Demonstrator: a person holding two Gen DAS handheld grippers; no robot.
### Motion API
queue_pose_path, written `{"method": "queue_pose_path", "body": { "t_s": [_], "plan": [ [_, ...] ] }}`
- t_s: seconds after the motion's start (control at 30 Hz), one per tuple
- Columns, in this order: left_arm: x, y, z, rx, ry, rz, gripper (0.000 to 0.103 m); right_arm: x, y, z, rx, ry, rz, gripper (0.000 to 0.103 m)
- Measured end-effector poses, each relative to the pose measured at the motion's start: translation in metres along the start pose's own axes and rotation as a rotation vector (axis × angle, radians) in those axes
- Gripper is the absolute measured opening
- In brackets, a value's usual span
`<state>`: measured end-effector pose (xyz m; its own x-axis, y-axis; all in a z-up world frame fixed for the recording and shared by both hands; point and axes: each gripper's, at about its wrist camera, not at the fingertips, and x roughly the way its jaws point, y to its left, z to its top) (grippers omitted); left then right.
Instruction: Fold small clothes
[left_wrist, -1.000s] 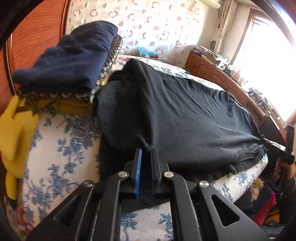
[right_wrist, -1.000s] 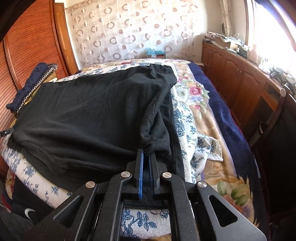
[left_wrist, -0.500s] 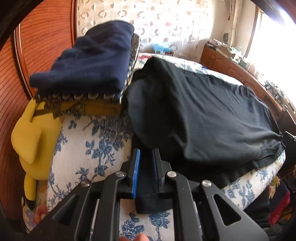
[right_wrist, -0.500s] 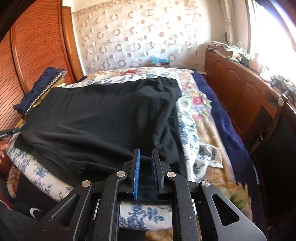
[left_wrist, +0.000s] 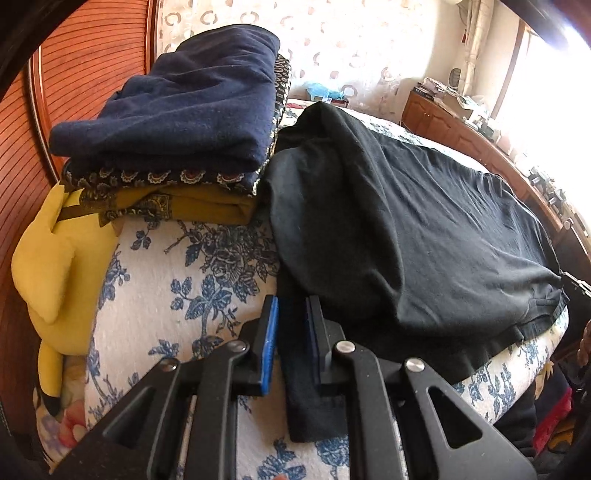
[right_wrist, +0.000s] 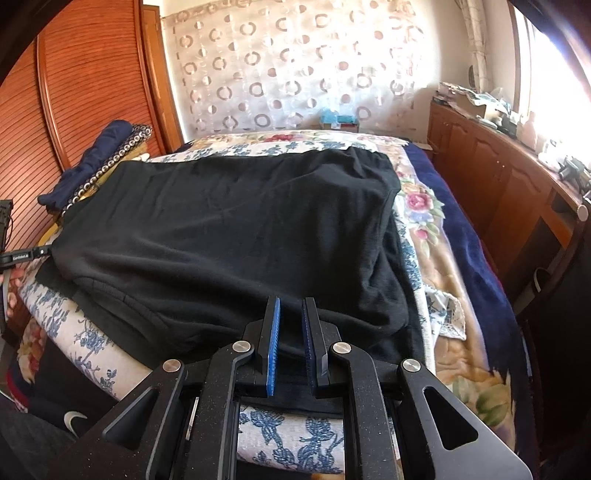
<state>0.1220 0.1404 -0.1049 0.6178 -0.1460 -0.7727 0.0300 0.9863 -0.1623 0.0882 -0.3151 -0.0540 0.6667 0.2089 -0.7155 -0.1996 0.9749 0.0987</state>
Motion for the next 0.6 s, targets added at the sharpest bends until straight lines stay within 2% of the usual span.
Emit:
{"method": "queue_pose_path", "body": {
  "t_s": [0.13,0.27,0.6],
  "plan": [
    [0.003,0.009,0.009,-0.045,0.024,-0.055,0.013,0.003,0.000,-0.003,0.003,0.004,0.005,0.010],
    [0.008,0.022,0.015,-0.113,0.025,-0.169,0.020,0.003,-0.002,-0.005,0.011,0.006,0.009,0.010],
    [0.014,0.017,0.019,-0.125,0.079,-0.258,0.024,0.006,-0.004,-0.010,0.015,0.010,0.012,0.010]
  ]
}}
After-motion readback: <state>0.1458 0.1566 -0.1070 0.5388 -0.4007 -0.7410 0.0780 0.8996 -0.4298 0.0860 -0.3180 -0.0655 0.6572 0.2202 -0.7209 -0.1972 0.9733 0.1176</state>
